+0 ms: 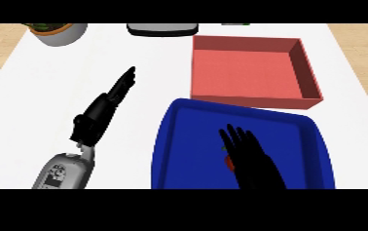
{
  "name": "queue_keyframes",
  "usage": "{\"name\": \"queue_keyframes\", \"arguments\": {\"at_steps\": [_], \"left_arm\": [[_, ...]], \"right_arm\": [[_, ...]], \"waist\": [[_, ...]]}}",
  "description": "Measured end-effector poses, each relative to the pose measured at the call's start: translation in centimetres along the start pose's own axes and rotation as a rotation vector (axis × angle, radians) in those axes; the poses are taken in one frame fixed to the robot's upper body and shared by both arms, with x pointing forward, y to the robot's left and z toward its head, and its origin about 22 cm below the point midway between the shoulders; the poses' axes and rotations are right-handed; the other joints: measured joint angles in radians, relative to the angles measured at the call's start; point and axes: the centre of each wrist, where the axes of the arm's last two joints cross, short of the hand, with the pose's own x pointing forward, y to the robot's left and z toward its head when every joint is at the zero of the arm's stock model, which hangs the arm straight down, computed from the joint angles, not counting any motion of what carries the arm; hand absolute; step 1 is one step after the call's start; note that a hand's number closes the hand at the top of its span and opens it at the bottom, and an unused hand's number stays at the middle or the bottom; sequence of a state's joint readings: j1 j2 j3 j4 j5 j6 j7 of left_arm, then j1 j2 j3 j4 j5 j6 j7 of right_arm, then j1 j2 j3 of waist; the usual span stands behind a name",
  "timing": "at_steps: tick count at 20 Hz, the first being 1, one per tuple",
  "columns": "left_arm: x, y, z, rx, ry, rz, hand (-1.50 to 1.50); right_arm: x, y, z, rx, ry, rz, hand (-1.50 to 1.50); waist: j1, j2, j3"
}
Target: Pick the bell pepper from the tray and place it in the cardboard box
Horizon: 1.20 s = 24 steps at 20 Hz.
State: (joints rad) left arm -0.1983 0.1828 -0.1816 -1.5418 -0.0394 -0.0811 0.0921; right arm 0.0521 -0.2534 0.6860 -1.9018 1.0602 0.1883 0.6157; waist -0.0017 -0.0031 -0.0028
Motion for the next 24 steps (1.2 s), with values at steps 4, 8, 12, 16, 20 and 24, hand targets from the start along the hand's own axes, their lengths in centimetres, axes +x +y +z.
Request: {"name": "queue_keyframes", "arguments": {"at_steps": [4, 8, 12, 16, 20, 24], "left_arm": [[-0.2, 0.7, 0.0, 0.004, -0.005, 0.004, 0.00], [0.0, -0.1, -0.1, 0.007, -0.009, -0.003, 0.00], [-0.6, -0.1, -0.3, 0.005, -0.013, -0.006, 0.00], [-0.6, 0.0, -0.5, 0.006, -0.005, -0.001, 0.00], [0.1, 0.5, 0.0, 0.003, -0.007, 0.001, 0.00], [-0.6, 0.5, -0.4, 0.006, -0.008, 0.001, 0.00]], "right_arm": [[-0.2, 0.5, -0.5, 0.021, 0.005, 0.013, -1.50], [-0.2, 0.9, -1.2, 0.049, 0.017, 0.030, -1.50], [-0.2, 2.2, -1.5, 0.077, 0.035, 0.040, -1.50], [-0.8, 2.9, -2.5, 0.090, 0.044, 0.047, -1.50], [-1.2, 3.5, -3.0, 0.093, 0.047, 0.052, -1.50], [-1.0, 4.0, -3.5, 0.075, 0.058, 0.065, -1.50]], "waist": [[0.000, 0.000, -0.001], [0.000, 0.001, 0.001], [0.000, 0.002, 0.002], [0.001, 0.003, 0.003], [0.002, 0.001, 0.001], [0.000, -0.002, -0.002]]}}
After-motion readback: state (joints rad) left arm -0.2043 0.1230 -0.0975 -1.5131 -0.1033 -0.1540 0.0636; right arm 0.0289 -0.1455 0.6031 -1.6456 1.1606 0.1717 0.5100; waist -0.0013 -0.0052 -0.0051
